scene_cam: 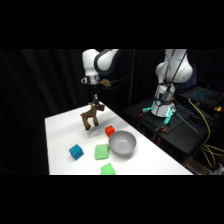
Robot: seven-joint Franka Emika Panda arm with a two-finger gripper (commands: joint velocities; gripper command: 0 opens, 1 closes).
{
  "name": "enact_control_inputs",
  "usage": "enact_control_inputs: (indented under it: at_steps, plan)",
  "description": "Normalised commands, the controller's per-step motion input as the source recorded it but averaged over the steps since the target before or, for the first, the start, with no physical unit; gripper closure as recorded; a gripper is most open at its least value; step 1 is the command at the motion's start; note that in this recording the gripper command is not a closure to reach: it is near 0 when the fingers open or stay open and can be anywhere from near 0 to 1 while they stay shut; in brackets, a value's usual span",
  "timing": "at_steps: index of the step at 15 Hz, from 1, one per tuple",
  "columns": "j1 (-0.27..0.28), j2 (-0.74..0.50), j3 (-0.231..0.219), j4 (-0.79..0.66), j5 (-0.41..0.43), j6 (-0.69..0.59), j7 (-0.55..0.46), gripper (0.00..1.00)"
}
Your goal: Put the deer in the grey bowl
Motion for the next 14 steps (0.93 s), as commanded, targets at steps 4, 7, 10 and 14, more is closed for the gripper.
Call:
enact_control_inputs:
  at_steps: [4,7,10,14]
  plan:
    - [0.177,-0.58,-0.067,-0.28,-0.183,-0.20,0.07,0.69]
    - [0.157,-0.71,-0.038,-0.55,-0.203,-0.12,0.04,0.69]
    - [0.151,-0.69,-0.004,-0.60,-0.144,-0.05,0.01,0.69]
    - [0.170,-0.48,0.053,-0.42,-0.075,0.05,0.03,0.69]
